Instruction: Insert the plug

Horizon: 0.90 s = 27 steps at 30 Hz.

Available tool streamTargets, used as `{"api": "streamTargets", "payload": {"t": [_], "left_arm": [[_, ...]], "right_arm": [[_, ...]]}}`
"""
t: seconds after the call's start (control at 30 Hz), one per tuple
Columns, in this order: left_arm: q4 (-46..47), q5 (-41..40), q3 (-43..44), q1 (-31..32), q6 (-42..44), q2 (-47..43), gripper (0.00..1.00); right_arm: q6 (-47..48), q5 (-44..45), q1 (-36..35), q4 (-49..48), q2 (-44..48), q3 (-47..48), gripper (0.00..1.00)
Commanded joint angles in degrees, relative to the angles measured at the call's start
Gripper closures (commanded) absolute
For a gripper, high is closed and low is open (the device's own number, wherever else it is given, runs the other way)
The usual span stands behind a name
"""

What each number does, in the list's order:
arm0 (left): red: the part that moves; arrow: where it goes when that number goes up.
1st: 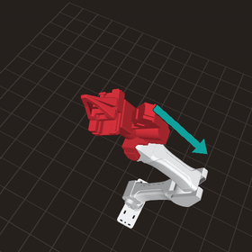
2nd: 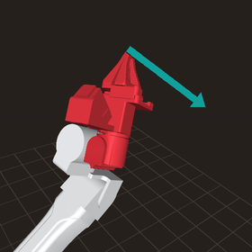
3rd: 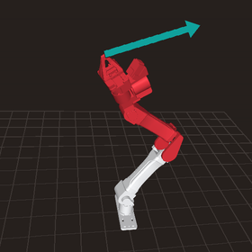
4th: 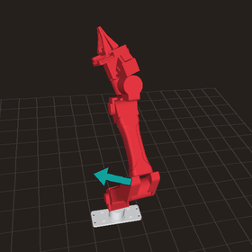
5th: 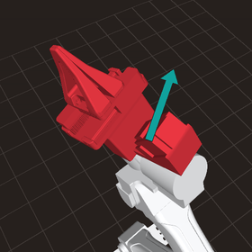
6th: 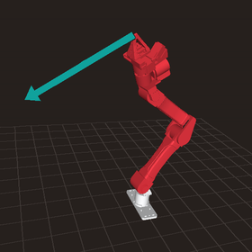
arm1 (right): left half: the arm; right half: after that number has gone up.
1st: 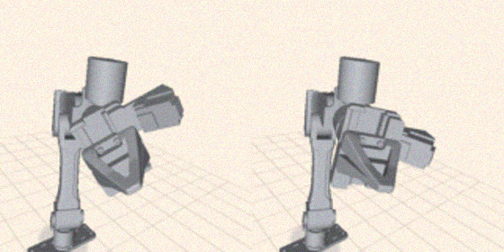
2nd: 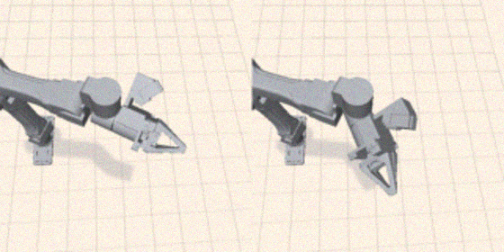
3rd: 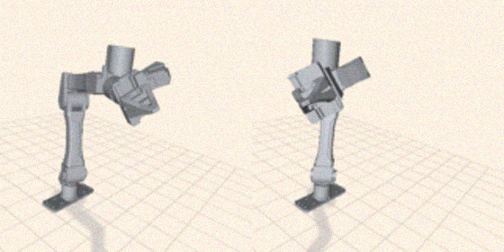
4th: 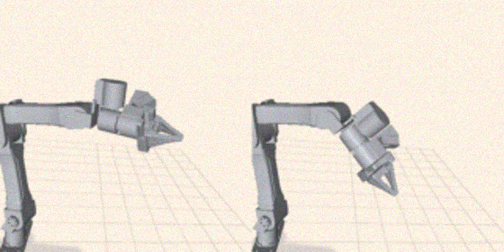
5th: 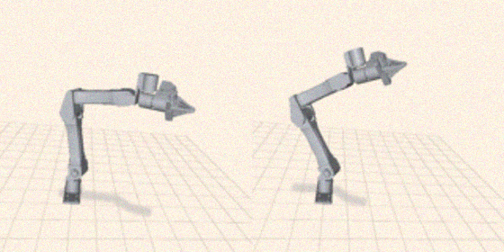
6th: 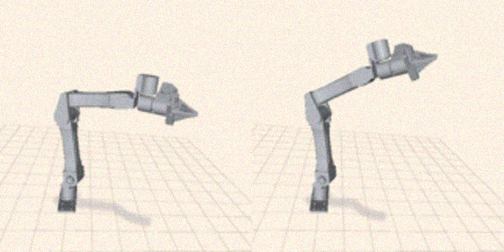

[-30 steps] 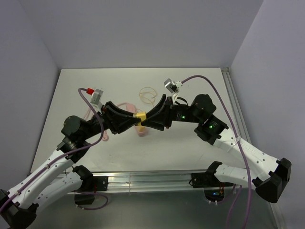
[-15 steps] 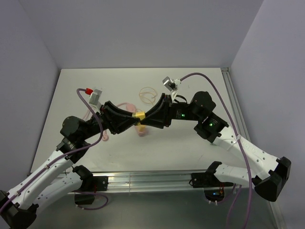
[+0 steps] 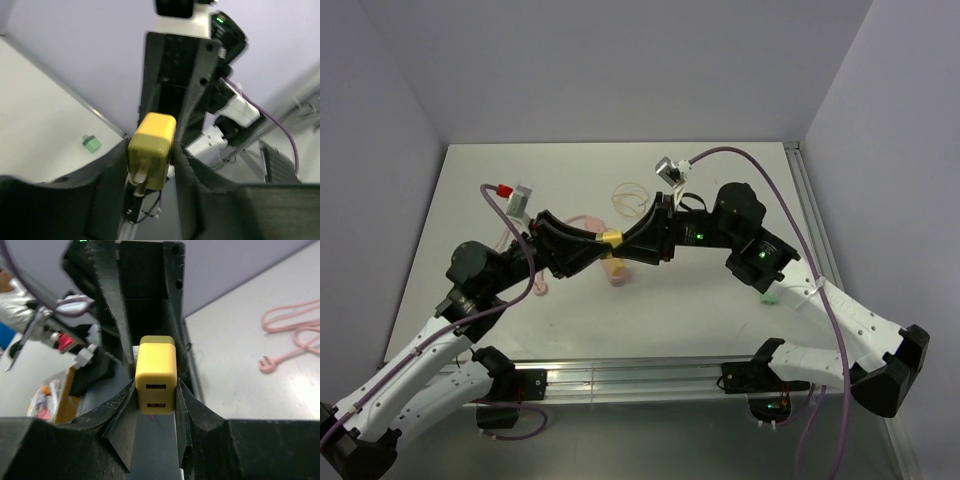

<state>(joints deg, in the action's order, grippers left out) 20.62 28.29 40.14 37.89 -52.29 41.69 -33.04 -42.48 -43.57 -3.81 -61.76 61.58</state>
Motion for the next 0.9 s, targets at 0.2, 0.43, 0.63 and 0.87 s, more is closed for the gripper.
{"api": "streamTargets", "payload": {"t": [0.2,0.43,0.63,0.87], "left_arm": [[-20.44,-19.65,5.83,-0.8,6.5,-4.5,0.05],[-34.39,-38.88,6.53,-1.24,3.43,-9.0,0.01],[-45.22,-46.31,9.17,-1.41,0.44,-2.59,0.03],[-43.3,-38.94,3.11,-6.23,-1.23,3.22,0.12]], "right_arm": [[6.4,13.56,0.15,11.19,-2.05,4.51,1.0],[9.56,21.72,0.15,19.17,-6.0,7.23,1.0],[14.05,28.85,0.24,32.01,-19.69,23.71,1.0],[17.74,30.7,0.24,48.36,-45.59,49.04,1.0]]}}
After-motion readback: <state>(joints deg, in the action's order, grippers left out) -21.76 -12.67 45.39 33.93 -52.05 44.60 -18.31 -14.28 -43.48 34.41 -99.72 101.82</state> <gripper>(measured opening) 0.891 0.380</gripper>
